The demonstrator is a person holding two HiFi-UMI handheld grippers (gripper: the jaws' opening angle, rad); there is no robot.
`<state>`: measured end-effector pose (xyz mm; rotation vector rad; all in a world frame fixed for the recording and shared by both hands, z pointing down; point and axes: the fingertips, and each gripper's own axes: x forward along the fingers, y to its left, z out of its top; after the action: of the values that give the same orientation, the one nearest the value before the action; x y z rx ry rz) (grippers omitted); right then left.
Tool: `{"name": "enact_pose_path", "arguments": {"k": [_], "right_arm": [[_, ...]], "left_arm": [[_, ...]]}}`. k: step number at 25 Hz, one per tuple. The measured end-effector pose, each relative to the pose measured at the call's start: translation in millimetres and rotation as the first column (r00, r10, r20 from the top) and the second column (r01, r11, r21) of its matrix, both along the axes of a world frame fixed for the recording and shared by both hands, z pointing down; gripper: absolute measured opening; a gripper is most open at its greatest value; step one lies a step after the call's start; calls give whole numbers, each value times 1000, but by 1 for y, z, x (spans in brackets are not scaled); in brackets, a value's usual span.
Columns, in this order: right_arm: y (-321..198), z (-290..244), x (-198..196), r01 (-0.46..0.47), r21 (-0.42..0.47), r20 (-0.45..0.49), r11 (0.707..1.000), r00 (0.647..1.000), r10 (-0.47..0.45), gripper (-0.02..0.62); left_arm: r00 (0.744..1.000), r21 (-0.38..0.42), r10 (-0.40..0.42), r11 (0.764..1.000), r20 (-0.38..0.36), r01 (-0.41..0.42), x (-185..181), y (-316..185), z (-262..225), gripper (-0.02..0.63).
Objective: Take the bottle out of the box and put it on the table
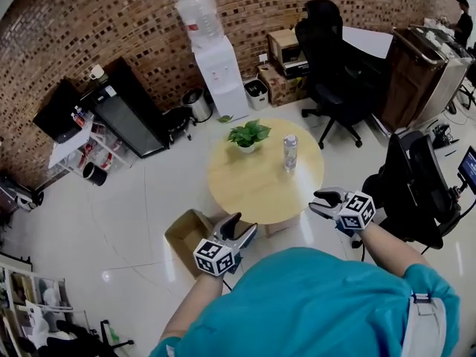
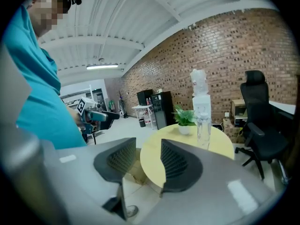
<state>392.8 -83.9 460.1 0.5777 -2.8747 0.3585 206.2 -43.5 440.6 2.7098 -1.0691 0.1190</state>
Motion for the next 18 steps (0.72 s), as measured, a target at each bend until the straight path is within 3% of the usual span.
{"name": "enact_pose_path", "arguments": {"k": [3,9,12,18], "right_arm": [[23,-1,-21,-34,-3,3,999,999,34,166],[67,-2,-56,-61,-1,-36,998,997,61,166],[87,-6,-40,-57,10,-31,998,998,57,166],[128,-34,37,-24,94,24,995,999,22,166]], "left_arm": [[999,3,44,999,20,-44,-24,27,8,281],[995,-7,90,996,-45,-91,-51,54,7,281],[994,4,98,995,-57,-98,-27,75,-2,278],[997,43,67,997,-35,-66,54,125,-16,268]]}}
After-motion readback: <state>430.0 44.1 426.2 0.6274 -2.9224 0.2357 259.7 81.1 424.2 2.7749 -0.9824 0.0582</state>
